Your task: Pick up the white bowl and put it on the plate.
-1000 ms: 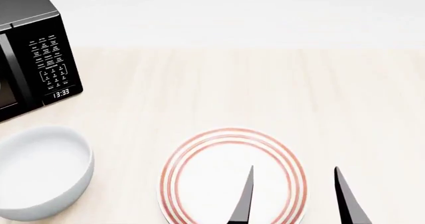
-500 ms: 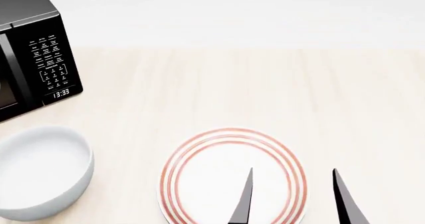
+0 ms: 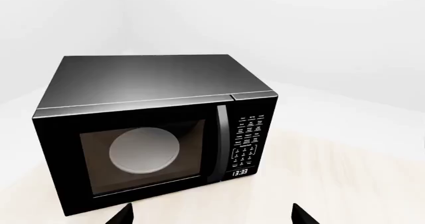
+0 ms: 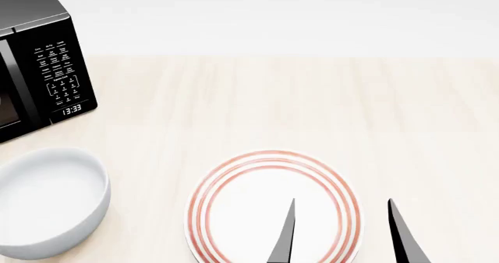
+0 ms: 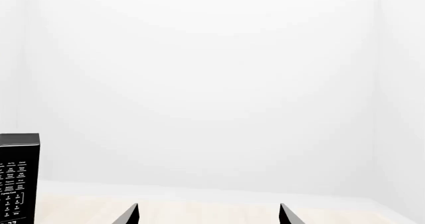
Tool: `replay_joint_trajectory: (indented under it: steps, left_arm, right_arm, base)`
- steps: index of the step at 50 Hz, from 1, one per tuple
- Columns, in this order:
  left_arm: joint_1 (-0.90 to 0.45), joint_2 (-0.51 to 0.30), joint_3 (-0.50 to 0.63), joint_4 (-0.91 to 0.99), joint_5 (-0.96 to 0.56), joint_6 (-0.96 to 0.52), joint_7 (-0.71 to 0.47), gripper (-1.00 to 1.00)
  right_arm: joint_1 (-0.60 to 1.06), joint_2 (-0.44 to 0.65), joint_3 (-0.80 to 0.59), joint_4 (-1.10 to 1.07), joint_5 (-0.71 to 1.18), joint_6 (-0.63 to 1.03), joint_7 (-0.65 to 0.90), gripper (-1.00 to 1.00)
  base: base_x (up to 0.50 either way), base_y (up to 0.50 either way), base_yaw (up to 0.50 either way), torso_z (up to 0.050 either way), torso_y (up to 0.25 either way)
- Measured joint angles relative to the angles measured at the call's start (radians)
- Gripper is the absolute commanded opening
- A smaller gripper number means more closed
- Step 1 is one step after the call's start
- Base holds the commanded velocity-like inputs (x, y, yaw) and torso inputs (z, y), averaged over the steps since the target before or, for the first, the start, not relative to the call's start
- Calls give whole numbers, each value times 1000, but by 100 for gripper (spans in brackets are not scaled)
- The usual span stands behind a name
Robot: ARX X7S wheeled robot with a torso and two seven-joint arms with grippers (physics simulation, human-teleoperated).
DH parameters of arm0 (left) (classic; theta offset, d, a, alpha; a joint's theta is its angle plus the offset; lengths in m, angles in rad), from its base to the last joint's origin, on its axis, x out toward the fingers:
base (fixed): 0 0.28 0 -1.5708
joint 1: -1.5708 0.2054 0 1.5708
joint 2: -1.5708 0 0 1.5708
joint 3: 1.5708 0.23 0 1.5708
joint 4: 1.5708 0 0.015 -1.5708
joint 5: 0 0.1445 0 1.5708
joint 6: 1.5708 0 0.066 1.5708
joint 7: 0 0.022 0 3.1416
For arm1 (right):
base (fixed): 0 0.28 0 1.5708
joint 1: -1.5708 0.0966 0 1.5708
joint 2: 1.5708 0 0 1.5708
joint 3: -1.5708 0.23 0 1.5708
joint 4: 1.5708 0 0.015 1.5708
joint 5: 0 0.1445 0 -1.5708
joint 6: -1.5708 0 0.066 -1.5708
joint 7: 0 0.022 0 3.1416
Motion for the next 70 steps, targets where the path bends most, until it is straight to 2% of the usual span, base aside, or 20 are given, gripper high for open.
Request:
replay_joint_trajectory:
  steps: [70]
  left_arm:
    - [38,149,148,-386,189,162,202,100]
  right_arm:
    - [10,33,-29,28,18,-27,36,100]
  base:
    - [0,0,0,0,0]
